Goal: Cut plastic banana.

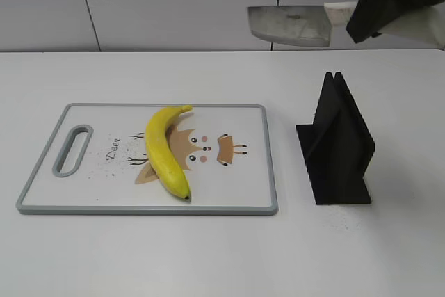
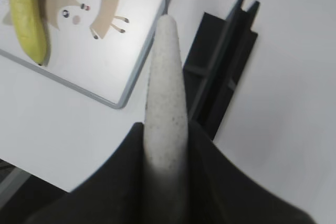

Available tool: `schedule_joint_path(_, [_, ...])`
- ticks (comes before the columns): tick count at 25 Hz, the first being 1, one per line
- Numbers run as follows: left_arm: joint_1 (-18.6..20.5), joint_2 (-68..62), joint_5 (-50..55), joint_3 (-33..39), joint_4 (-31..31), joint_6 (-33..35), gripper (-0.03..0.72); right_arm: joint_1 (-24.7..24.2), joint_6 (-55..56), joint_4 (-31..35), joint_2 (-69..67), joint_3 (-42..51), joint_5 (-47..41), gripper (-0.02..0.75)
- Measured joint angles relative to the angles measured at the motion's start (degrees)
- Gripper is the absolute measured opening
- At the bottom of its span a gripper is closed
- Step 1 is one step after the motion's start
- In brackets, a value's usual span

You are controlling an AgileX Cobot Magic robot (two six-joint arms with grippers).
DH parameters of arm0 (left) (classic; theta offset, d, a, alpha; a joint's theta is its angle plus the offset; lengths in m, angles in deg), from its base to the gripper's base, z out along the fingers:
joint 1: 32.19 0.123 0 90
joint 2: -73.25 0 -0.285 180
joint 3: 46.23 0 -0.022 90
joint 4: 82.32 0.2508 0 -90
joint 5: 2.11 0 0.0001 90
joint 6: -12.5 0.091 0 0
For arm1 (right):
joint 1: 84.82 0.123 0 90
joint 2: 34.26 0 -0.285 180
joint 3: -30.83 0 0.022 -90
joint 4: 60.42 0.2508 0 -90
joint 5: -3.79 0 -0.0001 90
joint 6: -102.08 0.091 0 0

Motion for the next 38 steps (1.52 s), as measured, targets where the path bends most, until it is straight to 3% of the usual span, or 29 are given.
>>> schedule_joint_path(7, [0.0,-7.8,-4.4,-3.0,0.0,3.7,0.589,0.0,-29.6,8.8,-1.5,-0.4,5.3,0.183])
schedule_joint_path(12, [0.0,-19.0,-10.9,-6.3,-0.5,8.2,0.589,0.0,-41.6,13.8,-6.3,-0.6,6.7,0.183])
schedule_joint_path(16, [0.1,-29.3,-13.4,-10.8,-4.8,16.4,0.589,0.0,-55.4,18.4,-9.7,-0.6,6.7,0.183])
schedule_joint_path(20, [-1.4,-39.4,-16.1,-16.2,-8.6,25.8,0.589,0.0,-60.2,19.8,-12.5,-1.4,6.8,0.183])
schedule_joint_path(25, [-8.3,-51.8,-15.7,-23.6,-9.5,37.9,0.589,0.0,-66.9,21.6,-16.7,-5.1,4.5,0.183])
schedule_joint_path(32, [-20.9,-68.9,-12.8,-33.4,-5.5,42.3,0.589,0.2,-73.0,27.1,-21.7,-11.0,1.3,0.183])
schedule_joint_path(38, [-23.1,-83.1,-8.6,-39.4,-4.7,46.4,0.589,0.7,-77.2,30.2,-24.6,-11.8,1.1,0.183])
